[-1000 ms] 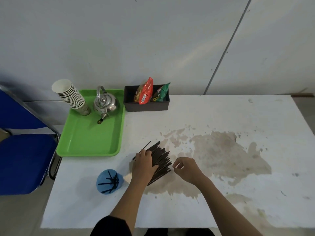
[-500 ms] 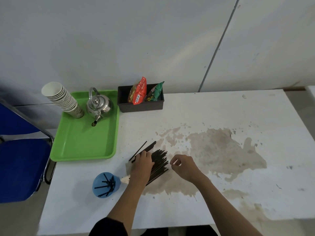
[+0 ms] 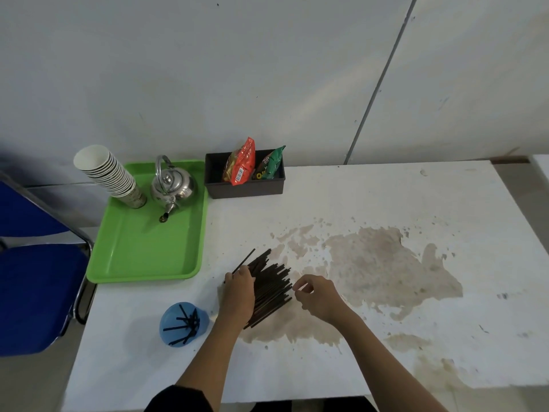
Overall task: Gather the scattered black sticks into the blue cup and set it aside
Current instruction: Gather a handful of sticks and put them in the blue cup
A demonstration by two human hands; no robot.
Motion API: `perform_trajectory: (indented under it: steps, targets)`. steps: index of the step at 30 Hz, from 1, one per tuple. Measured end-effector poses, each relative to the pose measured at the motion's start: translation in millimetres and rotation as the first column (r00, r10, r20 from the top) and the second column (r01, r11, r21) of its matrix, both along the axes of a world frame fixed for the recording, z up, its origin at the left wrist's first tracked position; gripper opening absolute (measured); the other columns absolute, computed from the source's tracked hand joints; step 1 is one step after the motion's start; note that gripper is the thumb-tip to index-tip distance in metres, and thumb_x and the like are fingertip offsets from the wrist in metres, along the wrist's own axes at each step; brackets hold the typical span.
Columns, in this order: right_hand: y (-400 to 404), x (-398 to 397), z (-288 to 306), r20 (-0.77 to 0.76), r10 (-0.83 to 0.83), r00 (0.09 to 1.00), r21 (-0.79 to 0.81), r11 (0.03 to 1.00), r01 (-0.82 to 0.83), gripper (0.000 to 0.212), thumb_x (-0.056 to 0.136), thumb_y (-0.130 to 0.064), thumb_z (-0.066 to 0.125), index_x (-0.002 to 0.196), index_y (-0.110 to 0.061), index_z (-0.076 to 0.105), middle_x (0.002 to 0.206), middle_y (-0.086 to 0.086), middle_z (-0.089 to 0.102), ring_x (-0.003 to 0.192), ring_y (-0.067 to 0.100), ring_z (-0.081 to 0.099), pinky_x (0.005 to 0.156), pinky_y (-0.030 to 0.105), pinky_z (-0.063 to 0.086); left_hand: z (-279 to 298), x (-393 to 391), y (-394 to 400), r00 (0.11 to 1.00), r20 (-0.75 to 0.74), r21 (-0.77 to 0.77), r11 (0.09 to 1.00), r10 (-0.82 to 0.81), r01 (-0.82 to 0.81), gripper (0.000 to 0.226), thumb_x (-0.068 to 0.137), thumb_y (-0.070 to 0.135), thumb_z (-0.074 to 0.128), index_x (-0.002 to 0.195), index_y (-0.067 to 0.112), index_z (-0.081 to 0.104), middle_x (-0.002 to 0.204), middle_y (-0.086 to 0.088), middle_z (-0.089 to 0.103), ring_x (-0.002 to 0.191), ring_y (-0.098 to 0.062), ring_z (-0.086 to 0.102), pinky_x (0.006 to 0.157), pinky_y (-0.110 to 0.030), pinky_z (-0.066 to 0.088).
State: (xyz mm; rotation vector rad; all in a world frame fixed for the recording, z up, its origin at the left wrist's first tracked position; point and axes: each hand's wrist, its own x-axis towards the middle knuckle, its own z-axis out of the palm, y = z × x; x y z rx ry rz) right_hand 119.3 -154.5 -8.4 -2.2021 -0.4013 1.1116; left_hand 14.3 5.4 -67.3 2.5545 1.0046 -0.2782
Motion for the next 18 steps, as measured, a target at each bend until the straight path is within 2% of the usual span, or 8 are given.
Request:
perform_trajectory:
  steps: [3, 5, 7, 9, 12, 14, 16, 18]
  targets:
    - [1, -4, -2, -0.029, -0.026, 0.999, 0.012, 1.000, 0.026, 0.012, 0.090, -0.014, 0.057, 0.084, -0.023, 0.062, 0.079, 0.000, 0.064, 0.068, 0.016, 0.061, 0.054, 0.018, 0.045, 4, -2, 6, 0.984, 0.087, -0.176, 0.974, 0.156, -0.139, 0.014, 0.105, 0.018, 0.041, 0.109, 0.008, 0.050, 0.102, -0.015, 0.062, 0.096, -0.026, 0.053, 0.076, -0.038, 0.052]
    - [1, -6, -2, -0.054, -0.059, 0.997, 0.030, 0.998, 0.060, 0.009, 0.091, -0.015, 0.058, 0.087, -0.021, 0.064, 0.079, 0.002, 0.065, 0.067, 0.016, 0.062, 0.057, 0.021, 0.050, 13, -1, 12, 0.951, 0.147, -0.302, 0.928, 0.272, -0.218, 0.015, 0.106, 0.017, 0.040, 0.110, 0.005, 0.049, 0.102, -0.015, 0.061, 0.092, -0.025, 0.057, 0.069, -0.032, 0.050]
    - [2, -10, -1, -0.102, -0.119, 0.988, 0.060, 0.990, 0.125, 0.008, 0.091, -0.015, 0.058, 0.091, -0.017, 0.065, 0.080, 0.004, 0.066, 0.070, 0.018, 0.064, 0.064, 0.027, 0.054, 27, 1, 20, 0.891, 0.193, -0.443, 0.847, 0.411, -0.295, 0.019, 0.106, 0.019, 0.039, 0.113, 0.004, 0.047, 0.106, -0.015, 0.061, 0.093, -0.025, 0.059, 0.068, -0.029, 0.047]
    - [5, -13, 2, -0.220, -0.236, 0.946, 0.095, 0.960, 0.262, 0.009, 0.091, -0.015, 0.058, 0.095, -0.016, 0.066, 0.088, 0.008, 0.068, 0.078, 0.022, 0.067, 0.073, 0.032, 0.058, 40, 3, 29, 0.804, 0.220, -0.570, 0.742, 0.553, -0.354, 0.019, 0.106, 0.021, 0.039, 0.114, 0.006, 0.047, 0.102, -0.013, 0.060, 0.093, -0.026, 0.058, 0.074, -0.036, 0.050]
    - [18, -20, 9, -0.426, -0.408, 0.807, 0.130, 0.856, 0.501, 0.015, 0.094, -0.020, 0.056, 0.102, -0.016, 0.067, 0.103, 0.011, 0.068, 0.096, 0.026, 0.067, 0.085, 0.034, 0.056, 66, 7, 39, 0.609, 0.240, -0.767, 0.532, 0.756, -0.358, 0.016, 0.106, 0.022, 0.039, 0.099, 0.012, 0.049, 0.081, -0.005, 0.053, 0.078, -0.022, 0.053, 0.072, -0.037, 0.048]
    - [30, -26, 17, -0.591, -0.465, 0.659, 0.140, 0.746, 0.652, 0.023, 0.097, -0.023, 0.052, 0.112, -0.012, 0.065, 0.110, 0.010, 0.067, 0.105, 0.025, 0.064, 0.094, 0.035, 0.052, 87, 12, 40, 0.462, 0.231, -0.887, 0.381, 0.856, -0.262, 0.019, 0.107, 0.020, 0.037, 0.095, 0.013, 0.050, 0.079, -0.003, 0.050, 0.070, -0.016, 0.051, 0.071, -0.032, 0.047]
    - [41, -35, 30, -0.771, -0.431, 0.469, 0.117, 0.628, 0.769, 0.032, 0.100, -0.023, 0.043, 0.122, -0.006, 0.058, 0.122, 0.011, 0.062, 0.118, 0.025, 0.057, 0.106, 0.039, 0.043, 110, 19, 36, 0.338, 0.224, -0.956, 0.273, 0.914, -0.107, 0.019, 0.108, 0.015, 0.036, 0.096, 0.012, 0.051, 0.086, -0.002, 0.050, 0.068, -0.012, 0.049, 0.071, -0.029, 0.047]
    - [51, -41, 43, -0.881, -0.352, 0.316, 0.076, 0.556, 0.828, 0.040, 0.102, -0.027, 0.033, 0.130, -0.003, 0.050, 0.133, 0.014, 0.056, 0.129, 0.027, 0.047, 0.115, 0.041, 0.032, 126, 26, 30, 0.266, 0.224, -0.973, 0.229, 0.938, 0.015, 0.019, 0.108, 0.011, 0.035, 0.100, 0.013, 0.052, 0.089, -0.001, 0.049, 0.067, -0.011, 0.047, 0.070, -0.027, 0.046]
